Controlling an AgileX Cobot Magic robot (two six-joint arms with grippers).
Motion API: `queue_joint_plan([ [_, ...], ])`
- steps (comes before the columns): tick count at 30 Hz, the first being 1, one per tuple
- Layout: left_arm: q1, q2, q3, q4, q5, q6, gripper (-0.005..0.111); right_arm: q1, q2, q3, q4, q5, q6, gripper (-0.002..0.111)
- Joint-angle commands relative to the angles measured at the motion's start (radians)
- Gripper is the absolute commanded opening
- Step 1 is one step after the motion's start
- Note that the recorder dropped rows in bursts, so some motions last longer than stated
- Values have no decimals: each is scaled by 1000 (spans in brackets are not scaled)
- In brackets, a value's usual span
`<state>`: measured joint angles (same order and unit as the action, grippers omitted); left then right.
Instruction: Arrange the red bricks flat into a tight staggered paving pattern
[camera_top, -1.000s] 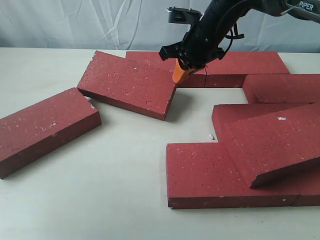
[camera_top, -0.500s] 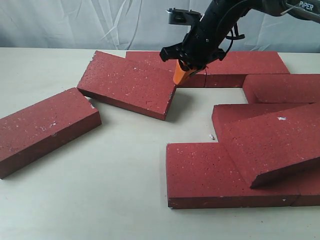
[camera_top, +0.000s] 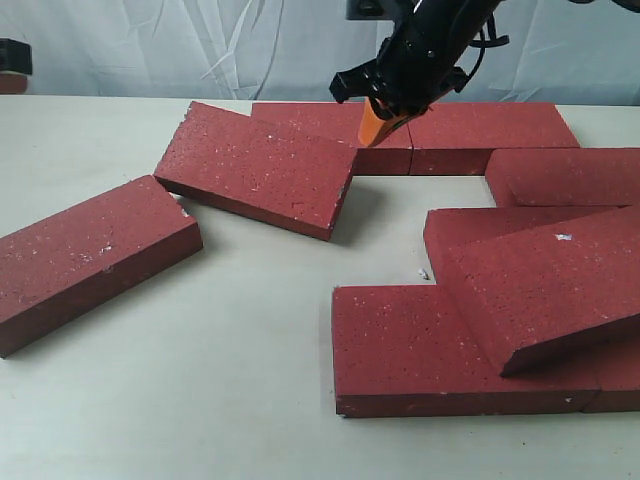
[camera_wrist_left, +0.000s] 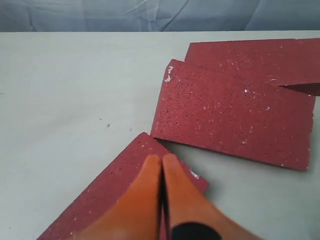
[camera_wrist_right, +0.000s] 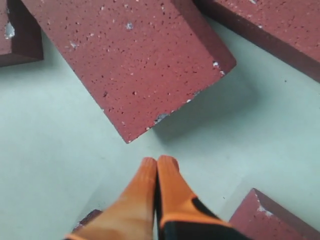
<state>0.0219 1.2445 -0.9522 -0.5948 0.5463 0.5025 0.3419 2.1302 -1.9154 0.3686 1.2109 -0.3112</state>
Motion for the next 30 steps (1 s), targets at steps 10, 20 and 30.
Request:
queue_joint_plan([
  [10, -115, 375, -173, 28, -200, 18, 0, -3, -9, -5, -12, -46, 28, -1],
  [20, -115, 554, -206, 26, -121, 59, 0, -3, 27, -5, 10, -34, 37, -1],
  [30, -99, 634, -206, 168, -303, 59, 0, -3, 43, -5, 26, -29, 43, -1],
])
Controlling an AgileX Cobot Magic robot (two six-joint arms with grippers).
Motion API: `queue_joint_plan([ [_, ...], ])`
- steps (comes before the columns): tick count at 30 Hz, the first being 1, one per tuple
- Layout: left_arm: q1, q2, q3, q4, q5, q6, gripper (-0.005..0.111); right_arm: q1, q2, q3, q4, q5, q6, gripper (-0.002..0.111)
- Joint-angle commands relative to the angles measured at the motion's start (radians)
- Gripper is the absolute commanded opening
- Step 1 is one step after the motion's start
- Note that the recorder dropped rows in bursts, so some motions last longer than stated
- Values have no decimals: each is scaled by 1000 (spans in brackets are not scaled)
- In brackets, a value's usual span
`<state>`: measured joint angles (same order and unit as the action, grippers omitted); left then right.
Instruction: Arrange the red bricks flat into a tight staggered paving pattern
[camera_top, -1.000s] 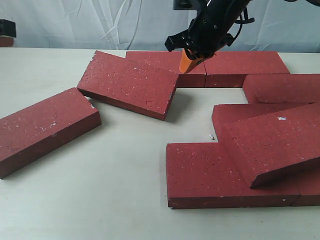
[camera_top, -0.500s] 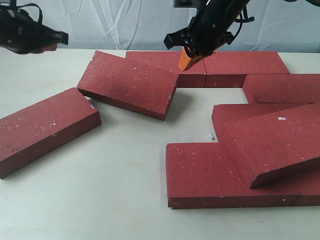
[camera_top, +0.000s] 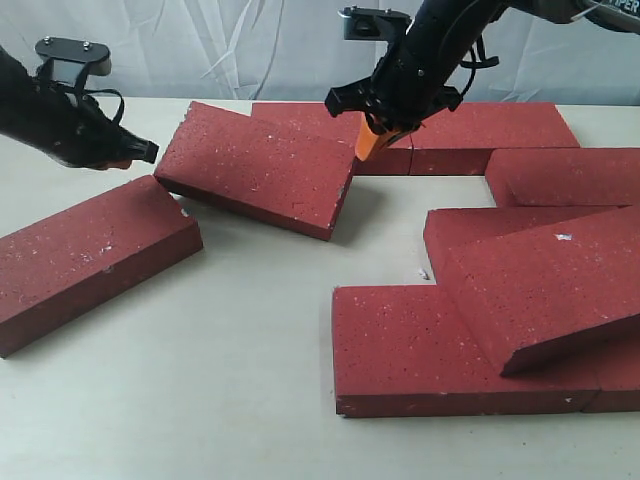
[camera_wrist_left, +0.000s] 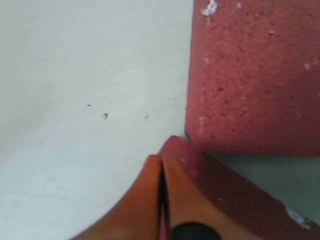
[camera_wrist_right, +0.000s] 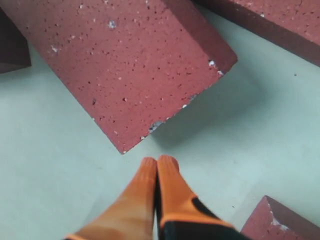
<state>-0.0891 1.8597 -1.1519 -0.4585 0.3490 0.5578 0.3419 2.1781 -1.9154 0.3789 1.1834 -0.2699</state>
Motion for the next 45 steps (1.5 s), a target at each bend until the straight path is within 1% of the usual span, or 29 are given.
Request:
queue_joint_plan([
  [1, 21, 39, -6, 46, -150, 4, 0, -3, -5, -5, 16, 3, 2, -1],
  [2, 26, 49, -6, 49, -154, 4, 0, -3, -5, -5, 16, 5, 2, -1],
  [5, 41, 114, -6, 51, -85, -3, 0, -3, -5, -5, 13, 14, 2, -1],
  [8, 47, 140, -6, 40, -28, -8, 0, -3, -5, -5, 13, 17, 2, -1],
  [11, 47, 140, -6, 33, 63, -4, 0, -3, -5, -5, 25, 24, 2, -1],
  [13, 47, 140, -6, 33, 117, 2, 0, -3, -5, -5, 75, 38, 0, -1],
  [16, 47, 140, -6, 37, 197, 2, 0, -3, -19, -5, 79, 38, -3, -1],
  [22, 47, 138, -6, 23, 279, 2, 0, -3, -29, -5, 74, 38, -9, -1],
  [24, 47, 124, -6, 25, 327, 2, 0, -3, -29, -5, 68, 38, -9, -1],
  [26, 47, 98, -6, 29, 347, 2, 0, -3, -29, -5, 67, 38, -9, -1],
  [28, 49, 64, -6, 37, 335, 2, 0, -3, -29, -5, 55, 38, -9, -1],
  [31, 50, 8, -6, 43, 278, 2, 0, -3, -29, -5, 37, 38, -9, -1],
  [35, 50, -28, -6, 5, 143, 0, 0, -3, -29, -5, 10, 38, -7, -1],
  [38, 50, -21, -6, -19, 53, 0, 0, -3, -29, -5, -32, 38, 30, -1],
  [40, 50, -5, -19, -21, 31, 0, 0, -3, -27, -5, -47, 22, 53, -1],
  [43, 50, 44, -65, -26, -18, 0, 0, -3, -17, -5, -72, 0, 73, -1],
  [45, 46, 87, -103, -59, -49, 2, 0, -3, -10, -5, -72, -5, 73, -1],
])
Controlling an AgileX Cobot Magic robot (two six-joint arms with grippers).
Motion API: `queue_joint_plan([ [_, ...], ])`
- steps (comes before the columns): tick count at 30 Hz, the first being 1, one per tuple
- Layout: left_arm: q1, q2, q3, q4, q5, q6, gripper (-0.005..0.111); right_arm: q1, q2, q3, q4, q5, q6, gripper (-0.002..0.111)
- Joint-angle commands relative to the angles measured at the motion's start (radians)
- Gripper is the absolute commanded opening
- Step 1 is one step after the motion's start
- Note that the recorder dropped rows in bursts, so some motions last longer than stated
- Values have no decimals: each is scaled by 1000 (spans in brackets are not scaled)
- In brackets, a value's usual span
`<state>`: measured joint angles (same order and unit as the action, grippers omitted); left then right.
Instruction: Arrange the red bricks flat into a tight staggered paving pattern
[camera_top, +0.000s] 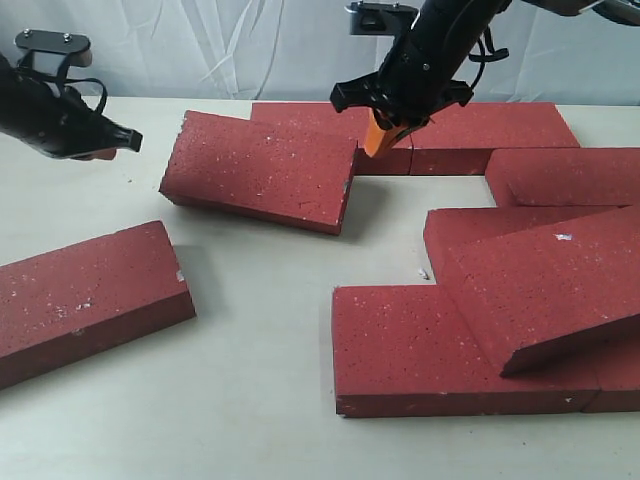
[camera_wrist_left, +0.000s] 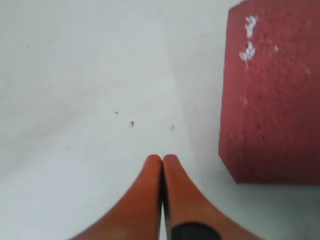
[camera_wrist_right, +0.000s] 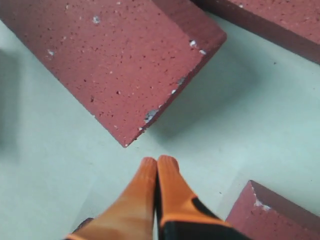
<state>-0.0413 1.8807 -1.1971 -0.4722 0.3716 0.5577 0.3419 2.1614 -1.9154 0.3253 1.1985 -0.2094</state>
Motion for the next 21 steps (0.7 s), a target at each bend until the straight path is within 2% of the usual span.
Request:
queue_joint_plan([
  [1, -2, 89, -81, -64, -74, 2, 0, -3, 7, -5, -18, -25, 13, -1],
  [9, -2, 227, -216, -119, 48, 2, 0, -3, 27, -5, -28, -76, 95, -1],
  [21, -17, 272, -225, -180, 122, 3, 0, 4, 131, -5, 2, -158, 159, -1],
])
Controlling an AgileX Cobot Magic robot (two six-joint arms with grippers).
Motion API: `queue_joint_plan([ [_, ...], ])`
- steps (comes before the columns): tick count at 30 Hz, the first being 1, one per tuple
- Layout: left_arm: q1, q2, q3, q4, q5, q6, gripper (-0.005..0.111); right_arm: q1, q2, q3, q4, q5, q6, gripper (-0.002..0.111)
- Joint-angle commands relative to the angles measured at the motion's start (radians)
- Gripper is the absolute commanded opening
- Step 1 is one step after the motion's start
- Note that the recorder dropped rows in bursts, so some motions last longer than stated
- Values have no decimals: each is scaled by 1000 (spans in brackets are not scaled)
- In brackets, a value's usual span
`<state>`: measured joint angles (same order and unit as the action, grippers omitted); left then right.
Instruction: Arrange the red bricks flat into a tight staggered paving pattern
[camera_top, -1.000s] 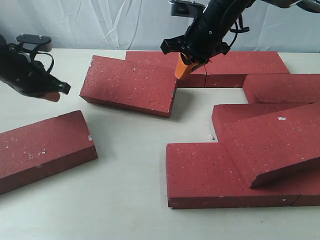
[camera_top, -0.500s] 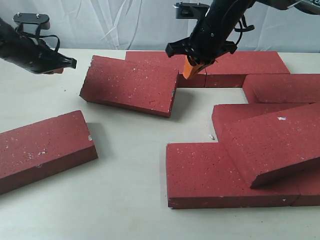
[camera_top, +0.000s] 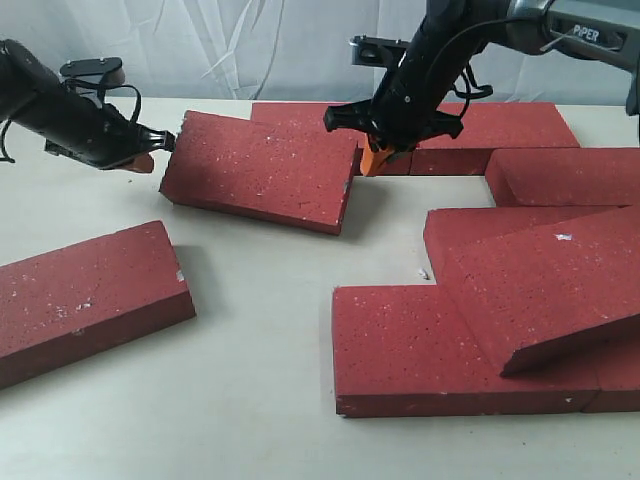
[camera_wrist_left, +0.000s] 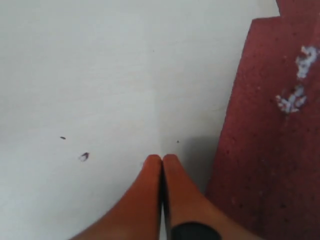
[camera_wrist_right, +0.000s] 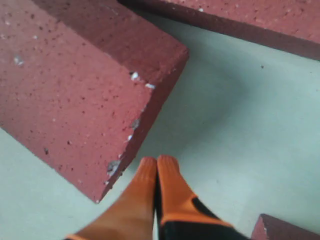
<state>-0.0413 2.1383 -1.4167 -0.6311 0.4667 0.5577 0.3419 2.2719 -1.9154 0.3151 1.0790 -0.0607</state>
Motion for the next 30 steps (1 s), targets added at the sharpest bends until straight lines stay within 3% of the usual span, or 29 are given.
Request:
queue_joint_plan([
  [1, -21, 21, -6, -24, 29, 3, 0, 9, 26, -5, 10, -44, 10, -1],
  [5, -27, 28, -6, -31, 35, 3, 0, 37, 54, -5, 9, -69, 12, -1],
  [14, -21, 18, -11, 22, 273, 3, 0, 67, 64, -5, 11, -89, 14, -1],
  [22, -21, -16, -11, 81, 396, 1, 0, 67, 57, -5, -1, -44, 35, -1],
  [30, -21, -14, -8, 98, 401, -3, 0, 67, 57, -5, -112, -58, 73, -1],
])
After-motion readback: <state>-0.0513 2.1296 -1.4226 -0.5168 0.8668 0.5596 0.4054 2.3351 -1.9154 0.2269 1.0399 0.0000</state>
